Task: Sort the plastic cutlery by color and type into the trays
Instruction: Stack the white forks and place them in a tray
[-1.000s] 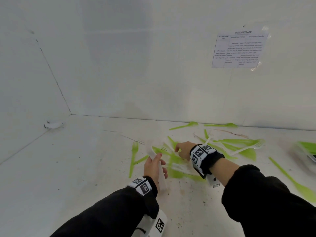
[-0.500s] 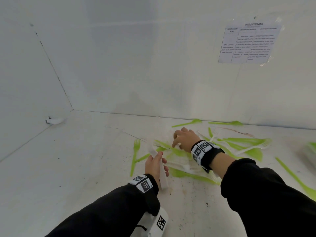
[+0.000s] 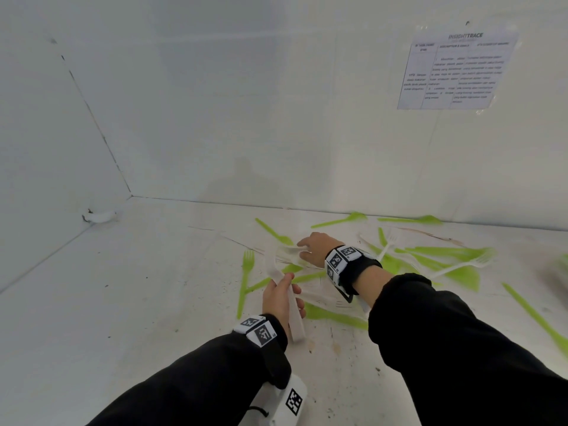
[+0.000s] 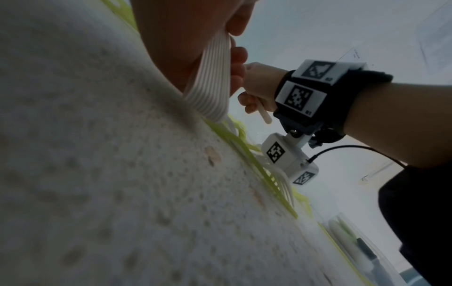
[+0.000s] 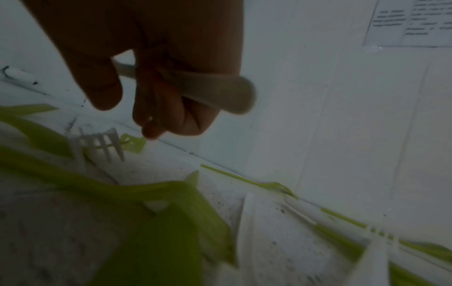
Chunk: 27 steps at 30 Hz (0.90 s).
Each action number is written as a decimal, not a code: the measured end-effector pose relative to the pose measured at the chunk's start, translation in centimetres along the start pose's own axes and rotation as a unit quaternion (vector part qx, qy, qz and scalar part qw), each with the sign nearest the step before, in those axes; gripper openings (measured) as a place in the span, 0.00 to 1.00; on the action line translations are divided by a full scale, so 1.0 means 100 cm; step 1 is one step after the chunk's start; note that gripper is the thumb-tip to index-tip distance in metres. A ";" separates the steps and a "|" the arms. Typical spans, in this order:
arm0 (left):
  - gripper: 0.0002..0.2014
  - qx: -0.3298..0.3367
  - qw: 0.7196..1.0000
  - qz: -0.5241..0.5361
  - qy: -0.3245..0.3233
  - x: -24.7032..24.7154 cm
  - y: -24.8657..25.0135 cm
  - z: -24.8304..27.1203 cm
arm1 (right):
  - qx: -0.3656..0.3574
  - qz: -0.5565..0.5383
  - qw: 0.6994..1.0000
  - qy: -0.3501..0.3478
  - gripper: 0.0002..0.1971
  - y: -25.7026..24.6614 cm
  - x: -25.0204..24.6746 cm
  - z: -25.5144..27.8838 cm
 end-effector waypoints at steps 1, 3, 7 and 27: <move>0.04 -0.001 1.000 0.001 0.001 -0.001 0.000 -0.001 | -0.012 0.012 1.000 -0.018 0.23 -0.003 0.004 -0.001; 0.04 -0.003 1.000 0.001 0.002 -0.001 0.000 -0.002 | -0.016 0.039 0.998 -0.045 0.23 -0.007 0.012 -0.003; 0.05 -0.004 1.000 0.001 0.001 0.001 0.000 -0.003 | 0.013 0.037 0.999 -0.023 0.23 0.000 0.014 -0.006; 0.06 0.088 0.991 -0.105 -0.003 0.020 0.021 -0.002 | 0.028 -0.287 0.942 0.174 0.15 0.004 -0.062 0.074</move>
Point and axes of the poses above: each hand's wrist, its own z-axis away from the middle knuckle, its own x-axis out of the palm, y = z × x, the point moved 9 cm from there along -z, towards the middle knuckle, and after that the axes turned 3 degrees about -y, right-handed, at the moved point
